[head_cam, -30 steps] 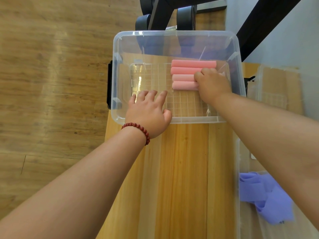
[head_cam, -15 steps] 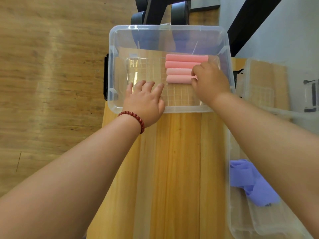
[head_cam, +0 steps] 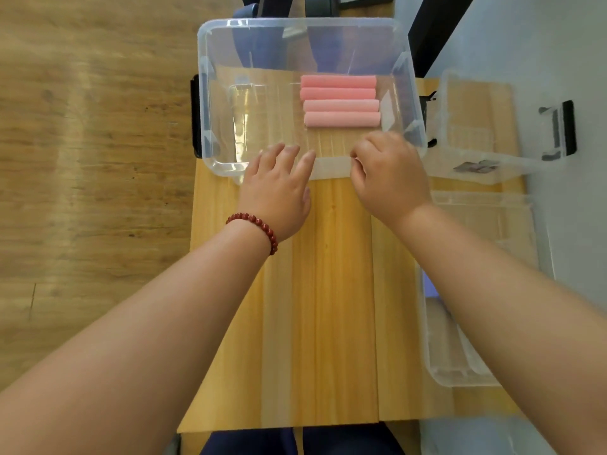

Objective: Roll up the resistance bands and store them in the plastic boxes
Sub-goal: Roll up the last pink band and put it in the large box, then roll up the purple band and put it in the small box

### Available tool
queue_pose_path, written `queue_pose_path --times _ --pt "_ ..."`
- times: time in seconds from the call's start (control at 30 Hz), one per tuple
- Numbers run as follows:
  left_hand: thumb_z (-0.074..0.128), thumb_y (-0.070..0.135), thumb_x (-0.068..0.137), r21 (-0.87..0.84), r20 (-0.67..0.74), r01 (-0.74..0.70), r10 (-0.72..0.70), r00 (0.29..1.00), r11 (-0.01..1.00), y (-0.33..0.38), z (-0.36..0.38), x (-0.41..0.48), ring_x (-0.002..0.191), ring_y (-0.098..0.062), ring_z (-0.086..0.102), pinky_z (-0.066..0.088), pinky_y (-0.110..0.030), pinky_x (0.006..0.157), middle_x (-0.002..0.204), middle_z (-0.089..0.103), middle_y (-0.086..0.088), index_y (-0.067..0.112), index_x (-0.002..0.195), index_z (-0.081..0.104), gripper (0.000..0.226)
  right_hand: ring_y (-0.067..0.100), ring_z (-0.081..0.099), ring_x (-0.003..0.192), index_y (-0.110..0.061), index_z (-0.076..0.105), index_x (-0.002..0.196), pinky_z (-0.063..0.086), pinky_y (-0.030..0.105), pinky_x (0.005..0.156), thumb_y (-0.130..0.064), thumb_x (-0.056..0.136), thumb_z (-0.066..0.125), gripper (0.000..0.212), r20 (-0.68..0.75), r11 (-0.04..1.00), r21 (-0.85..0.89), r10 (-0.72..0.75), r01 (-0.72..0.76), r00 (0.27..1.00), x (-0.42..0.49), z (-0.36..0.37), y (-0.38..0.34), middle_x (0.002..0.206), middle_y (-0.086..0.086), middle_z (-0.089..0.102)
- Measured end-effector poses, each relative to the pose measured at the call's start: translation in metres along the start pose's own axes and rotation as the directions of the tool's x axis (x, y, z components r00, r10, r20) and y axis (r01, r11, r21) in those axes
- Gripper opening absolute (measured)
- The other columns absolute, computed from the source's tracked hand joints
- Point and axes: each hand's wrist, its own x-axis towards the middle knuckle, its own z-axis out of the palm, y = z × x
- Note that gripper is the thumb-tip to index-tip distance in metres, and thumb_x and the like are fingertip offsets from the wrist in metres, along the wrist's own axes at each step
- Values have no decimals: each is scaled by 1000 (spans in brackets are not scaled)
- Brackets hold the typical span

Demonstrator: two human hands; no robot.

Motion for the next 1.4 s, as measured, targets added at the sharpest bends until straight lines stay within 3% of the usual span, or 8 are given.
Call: queue_pose_path --times 0.27,0.4,0.6,0.77,0.93,1.07,1.17,1.4 --pt "38 34 101 -2 51 -37 38 998 999 6 18 -44 150 -27 3 4 -41 120 163 8 -6 22 155 17 59 35 60 78 -4 67 85 47 38 66 -16 81 47 24 62 990 1 141 -141 988 -86 9 -34 86 12 63" --pt "37 34 102 -11 86 -68 69 994 998 14 28 -59 150 -27 4 6 -42 120 163 9 -5 23 155 16 58 38 61 76 -2 69 87 48 40 65 -7 77 61 15 123 976 -37 219 -216 968 -122 17 -38 86 16 64" --pt "33 35 103 -43 131 -51 56 990 998 46 66 -78 150 -27 4 5 -42 120 164 9 -4 25 155 14 56 41 64 93 -1 70 101 52 45 75 -3 74 74 28 259 952 -44 303 -302 917 -163 38 -29 104 19 66" --pt "26 37 104 -97 148 31 -16 989 995 84 105 -83 151 -26 2 4 -41 121 164 5 -3 25 155 11 55 40 57 108 -4 66 111 52 50 87 -11 84 65 28 344 944 -20 317 -330 884 -192 49 -15 118 19 62" --pt "30 34 103 -163 75 54 -43 996 985 103 135 -82 150 -25 9 8 -41 120 163 16 -3 25 154 22 52 42 57 111 -4 65 118 50 51 93 -21 89 49 37 317 938 8 327 -347 890 -207 59 -9 123 22 60" --pt "30 35 102 -160 -17 52 -55 998 986 108 166 -86 148 -26 18 12 -43 120 159 28 -6 21 149 36 50 42 53 121 -6 63 124 46 52 100 -18 91 53 37 247 936 26 335 -352 909 -220 70 -5 130 22 58" --pt "29 39 97 -151 -125 17 -36 991 988 106 183 -90 145 -28 27 15 -43 118 154 38 -8 19 143 47 52 41 54 121 -8 64 124 48 51 97 -24 91 41 43 179 947 43 305 -318 935 -229 76 -4 130 20 59" --pt "39 38 100 -148 -212 -1 -30 977 989 104 196 -91 148 -23 19 8 -39 120 157 33 -4 22 145 44 48 41 52 122 -5 63 126 46 52 102 -24 92 39 46 77 962 57 263 -268 962 -239 94 0 130 22 58"
